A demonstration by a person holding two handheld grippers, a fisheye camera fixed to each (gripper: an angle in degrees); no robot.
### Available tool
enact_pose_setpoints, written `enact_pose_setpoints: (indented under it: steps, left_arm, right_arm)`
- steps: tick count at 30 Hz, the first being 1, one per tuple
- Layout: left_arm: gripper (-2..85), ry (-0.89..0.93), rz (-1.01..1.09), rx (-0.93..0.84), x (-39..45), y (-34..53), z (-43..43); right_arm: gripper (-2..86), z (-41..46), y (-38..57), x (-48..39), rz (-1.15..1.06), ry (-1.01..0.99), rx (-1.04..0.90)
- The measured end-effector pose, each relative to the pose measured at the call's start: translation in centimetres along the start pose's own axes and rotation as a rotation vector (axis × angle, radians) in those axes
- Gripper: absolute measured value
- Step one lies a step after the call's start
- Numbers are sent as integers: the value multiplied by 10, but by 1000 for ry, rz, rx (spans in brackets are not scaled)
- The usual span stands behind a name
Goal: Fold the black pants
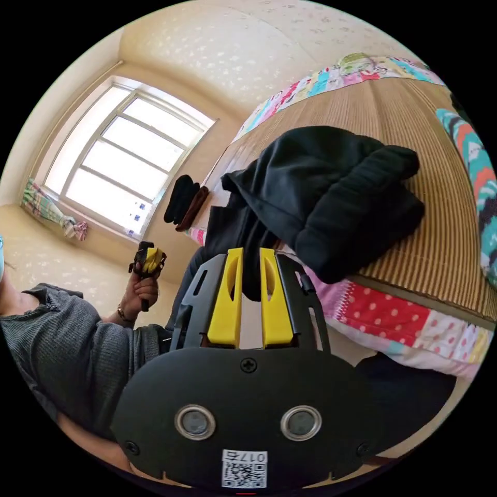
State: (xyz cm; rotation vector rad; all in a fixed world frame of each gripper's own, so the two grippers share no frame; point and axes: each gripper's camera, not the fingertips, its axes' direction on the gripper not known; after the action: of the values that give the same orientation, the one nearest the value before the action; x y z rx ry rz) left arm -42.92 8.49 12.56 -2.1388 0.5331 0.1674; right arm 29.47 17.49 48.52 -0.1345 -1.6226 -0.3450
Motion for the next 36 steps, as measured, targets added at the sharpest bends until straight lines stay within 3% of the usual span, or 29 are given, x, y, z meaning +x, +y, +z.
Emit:
enact_pose_setpoints:
  steps: [3,6,8,12,19,22,26,30,36]
  left_arm:
    - [46,-26,-13,-13,-8,-16,11]
    - [64,7,-12,-12,-10,-40,26]
    - [70,14,5,-21,-3,-60,38]
    - [81,-10,52,-35,12,-81,52]
    - [112,8,36,-5,1,-106,59]
    - [126,38,-26,22,-24,-112,54]
    - [131,31,-71,83,-49,-108,44]
    - [132,10,-101,87,-66,-102,44]
    - [134,-10,-118,87,-89,-87,46]
  right_arm:
    - [119,-5,-15,20,11,115,-73]
    - [135,28,-30,31,10,24,-191]
    - [120,27,-34,14,-64,10,-162]
    - [50,6,-51,-31,-160,-219,-62]
    - [23,-32,-104,-78,-305,-543,90]
    - [24,-23,-131,-90,-333,-454,75]
    - [39,45,-159,-95,-312,-269,-237]
    - [61,108,-152,-78,-321,-234,-516]
    - [84,24,-130,-33,-224,-396,-325]
